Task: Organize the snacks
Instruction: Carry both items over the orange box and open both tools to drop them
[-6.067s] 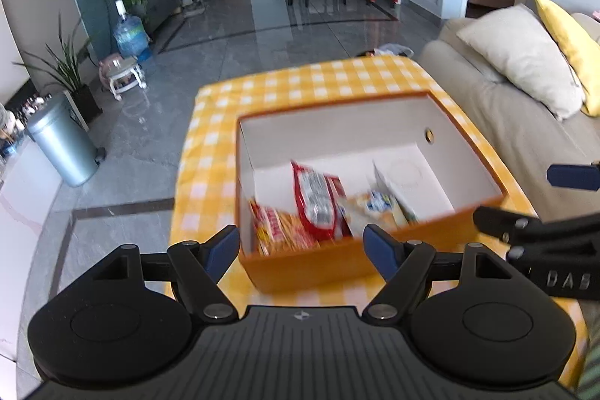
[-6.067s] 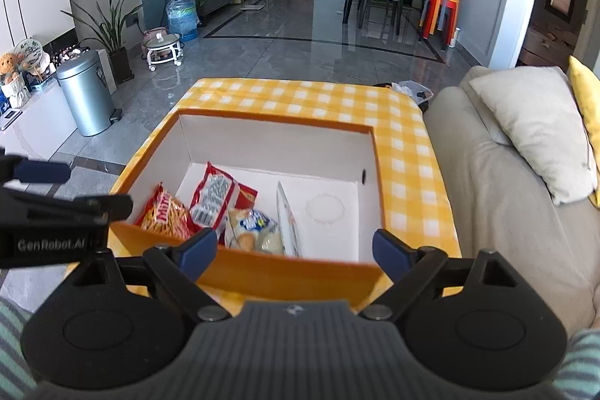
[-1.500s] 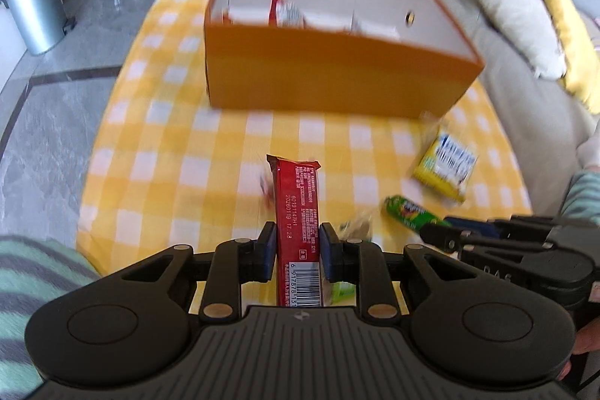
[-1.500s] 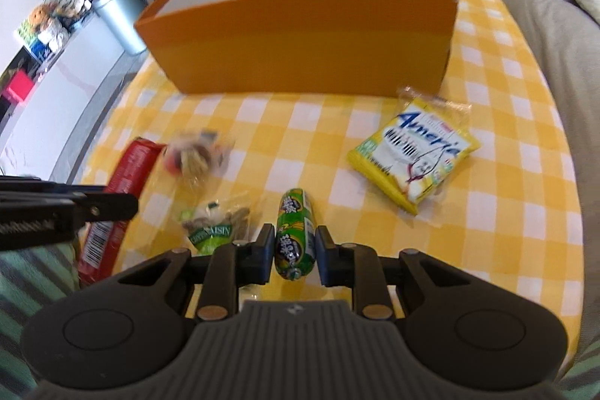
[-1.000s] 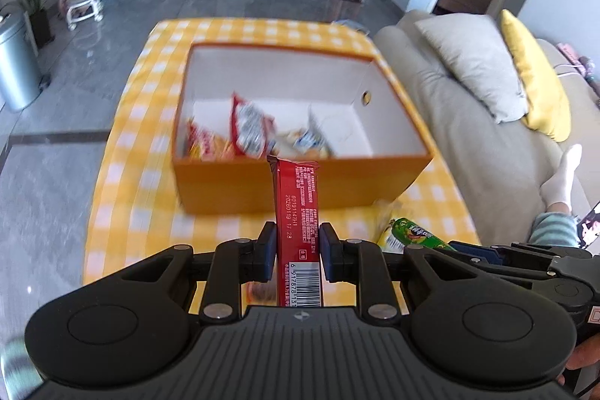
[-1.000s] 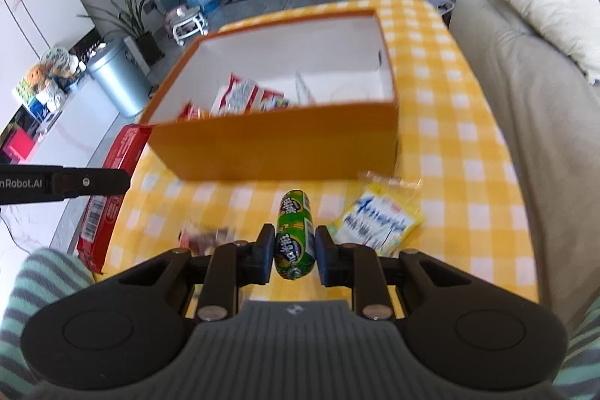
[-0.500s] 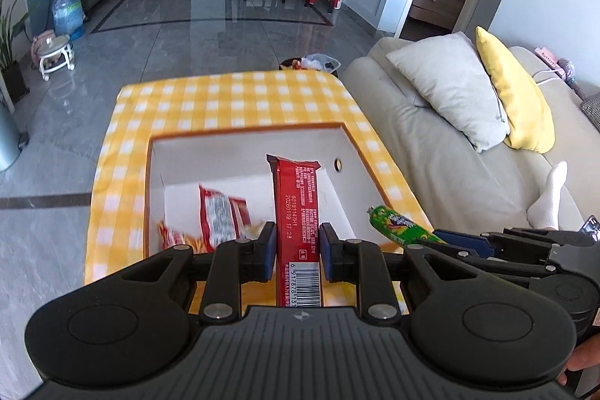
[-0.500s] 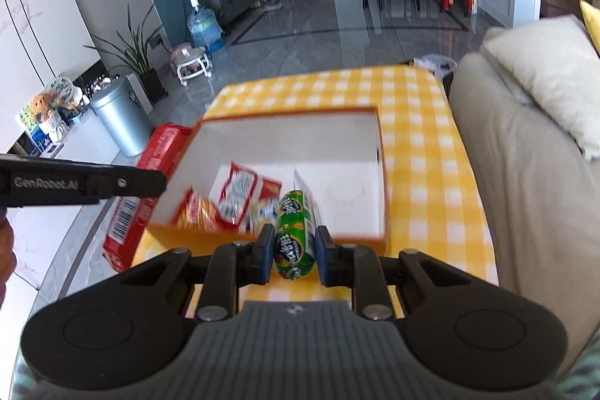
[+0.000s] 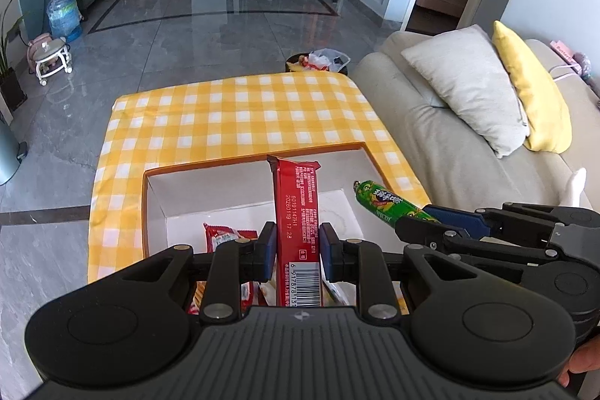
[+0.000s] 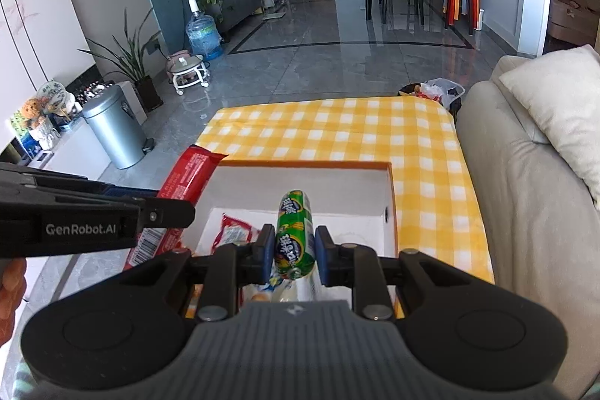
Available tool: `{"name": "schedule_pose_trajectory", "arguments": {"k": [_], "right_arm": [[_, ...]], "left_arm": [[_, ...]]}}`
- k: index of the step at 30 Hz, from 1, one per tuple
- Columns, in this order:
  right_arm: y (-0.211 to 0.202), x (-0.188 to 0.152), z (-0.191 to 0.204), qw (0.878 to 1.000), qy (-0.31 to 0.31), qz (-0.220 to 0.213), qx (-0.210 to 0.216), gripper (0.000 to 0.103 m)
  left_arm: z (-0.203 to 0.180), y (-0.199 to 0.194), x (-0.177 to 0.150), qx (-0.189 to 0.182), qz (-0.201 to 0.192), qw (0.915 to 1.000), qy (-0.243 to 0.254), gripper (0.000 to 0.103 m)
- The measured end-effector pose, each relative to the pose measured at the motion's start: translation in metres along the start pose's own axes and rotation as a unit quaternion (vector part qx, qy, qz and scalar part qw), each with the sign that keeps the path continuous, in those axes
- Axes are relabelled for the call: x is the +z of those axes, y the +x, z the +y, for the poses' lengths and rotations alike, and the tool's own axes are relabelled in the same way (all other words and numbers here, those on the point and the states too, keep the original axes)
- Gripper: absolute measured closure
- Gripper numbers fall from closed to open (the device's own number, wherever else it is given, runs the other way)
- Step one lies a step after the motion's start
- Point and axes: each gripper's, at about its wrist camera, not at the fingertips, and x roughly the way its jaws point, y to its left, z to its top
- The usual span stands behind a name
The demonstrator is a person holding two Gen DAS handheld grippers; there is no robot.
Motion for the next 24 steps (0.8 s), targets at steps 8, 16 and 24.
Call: {"name": "schedule_pose_trajectory", "arguments": {"k": [8, 16, 24], "right_arm": [[0.052, 0.022, -0.002, 0.999, -0.027, 0.017, -0.019, 0.084], [0.109, 0.019, -0.001, 0.994, -0.074, 0.059, -0.050, 0.084], [0.154, 0.003, 0.000, 0.986, -0.109, 0.107, -0.070, 0.084]], "left_arm": [[0.012, 0.044, 0.015, 0.003, 0.035, 0.9994, -0.009, 0.077], [0.027, 0.094, 0.008, 0.006, 0.086, 0.9959, -0.025, 0.077], [0.029, 0.124, 0.001, 0.008, 0.123, 0.9923, -0.012, 0.077]]}}
